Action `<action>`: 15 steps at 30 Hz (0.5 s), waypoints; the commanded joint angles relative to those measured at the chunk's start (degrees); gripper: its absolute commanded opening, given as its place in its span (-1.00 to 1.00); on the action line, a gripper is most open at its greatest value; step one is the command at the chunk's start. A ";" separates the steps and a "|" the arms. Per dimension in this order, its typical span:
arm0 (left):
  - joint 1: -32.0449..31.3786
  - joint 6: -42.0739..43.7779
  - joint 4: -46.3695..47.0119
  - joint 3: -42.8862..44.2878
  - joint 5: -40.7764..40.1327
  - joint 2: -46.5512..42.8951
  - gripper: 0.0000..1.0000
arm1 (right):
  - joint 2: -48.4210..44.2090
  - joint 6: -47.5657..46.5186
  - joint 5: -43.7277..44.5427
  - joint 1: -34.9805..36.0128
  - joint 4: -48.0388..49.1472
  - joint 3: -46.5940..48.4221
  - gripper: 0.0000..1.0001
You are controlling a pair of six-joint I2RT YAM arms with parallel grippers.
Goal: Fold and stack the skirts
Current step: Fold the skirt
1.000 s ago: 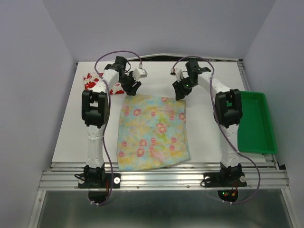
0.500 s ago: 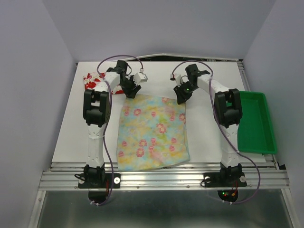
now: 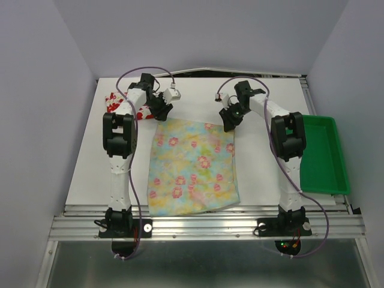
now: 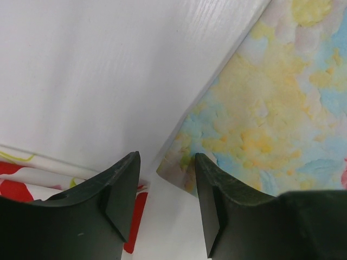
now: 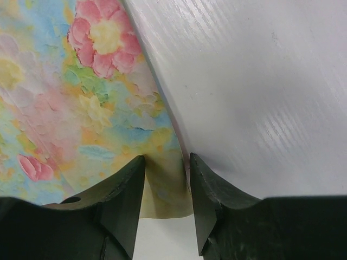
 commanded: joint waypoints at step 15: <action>0.45 -1.95 -0.94 4.97 4.63 1.32 -1.00 | 3.60 -4.22 -1.13 -1.12 -7.76 4.36 -0.81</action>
